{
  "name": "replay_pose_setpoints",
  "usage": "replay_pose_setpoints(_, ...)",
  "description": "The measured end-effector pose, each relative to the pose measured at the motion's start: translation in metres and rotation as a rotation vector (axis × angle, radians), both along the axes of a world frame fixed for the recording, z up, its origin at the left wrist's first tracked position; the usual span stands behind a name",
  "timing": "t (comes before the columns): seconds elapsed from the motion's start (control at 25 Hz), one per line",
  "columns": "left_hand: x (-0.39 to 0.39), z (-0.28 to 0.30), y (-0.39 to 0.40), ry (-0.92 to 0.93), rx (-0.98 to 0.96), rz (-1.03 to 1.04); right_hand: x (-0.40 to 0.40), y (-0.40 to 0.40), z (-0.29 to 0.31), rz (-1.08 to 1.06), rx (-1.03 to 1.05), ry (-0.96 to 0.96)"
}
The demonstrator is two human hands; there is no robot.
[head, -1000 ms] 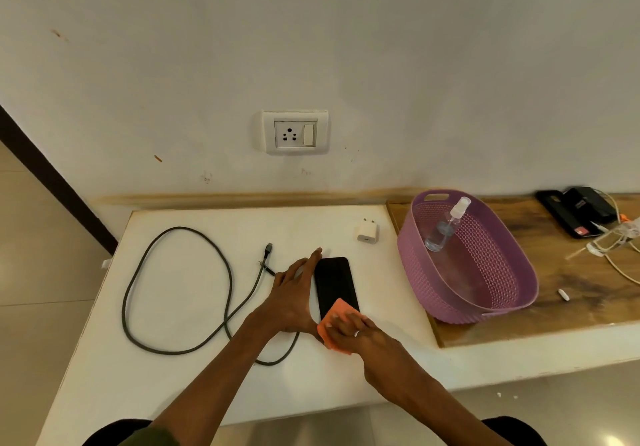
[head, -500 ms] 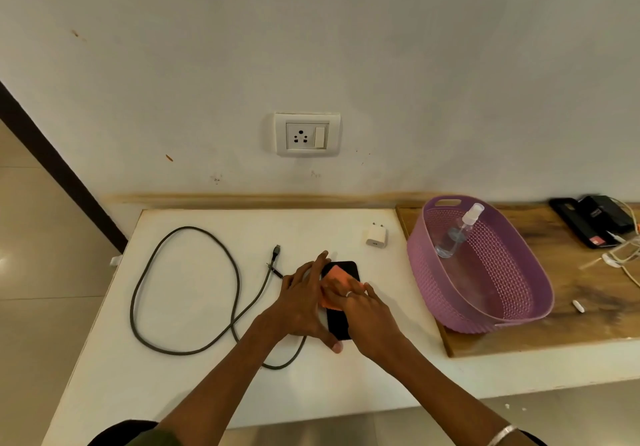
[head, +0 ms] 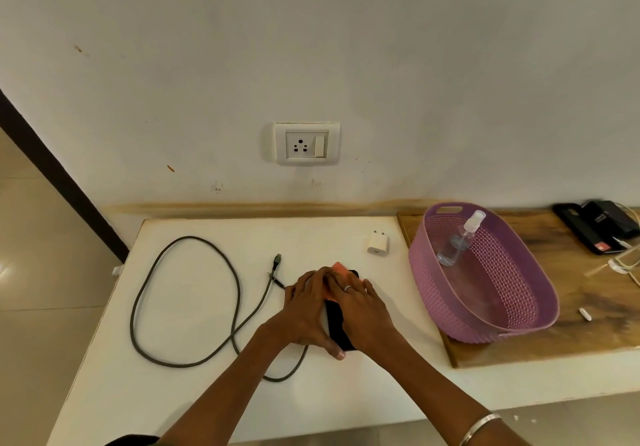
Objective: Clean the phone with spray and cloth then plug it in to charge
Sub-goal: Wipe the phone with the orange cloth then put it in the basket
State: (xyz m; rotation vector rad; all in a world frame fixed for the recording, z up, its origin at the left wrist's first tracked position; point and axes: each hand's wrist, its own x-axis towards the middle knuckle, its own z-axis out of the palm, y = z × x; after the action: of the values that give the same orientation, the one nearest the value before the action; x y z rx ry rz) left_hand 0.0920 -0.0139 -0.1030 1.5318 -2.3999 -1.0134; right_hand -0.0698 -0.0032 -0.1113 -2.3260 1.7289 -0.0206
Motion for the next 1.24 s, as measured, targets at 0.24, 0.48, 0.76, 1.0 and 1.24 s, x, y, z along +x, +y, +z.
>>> replay_pose_setpoints(0.24,0.002,-0.008,0.0,0.022,0.003,0.032,-0.02,-0.009,0.017,-0.331,0.099,-0.237)
replay_pose_setpoints(0.48,0.003,-0.009,-0.002,0.099,0.032,0.037,0.011,0.01,0.007,0.075,0.039,-0.113)
replay_pose_setpoints(0.76,0.003,-0.008,-0.003,0.07,0.033,0.017,-0.019,0.005,0.01,0.155,-0.063,-0.077)
replay_pose_setpoints(1.0,0.003,-0.008,-0.002,0.056,0.058,0.029,-0.033,-0.004,0.005,-0.091,0.0,-0.051)
replay_pose_setpoints(1.24,0.002,-0.005,-0.001,0.061,0.06,0.054,-0.026,-0.008,-0.001,-0.118,-0.002,-0.054)
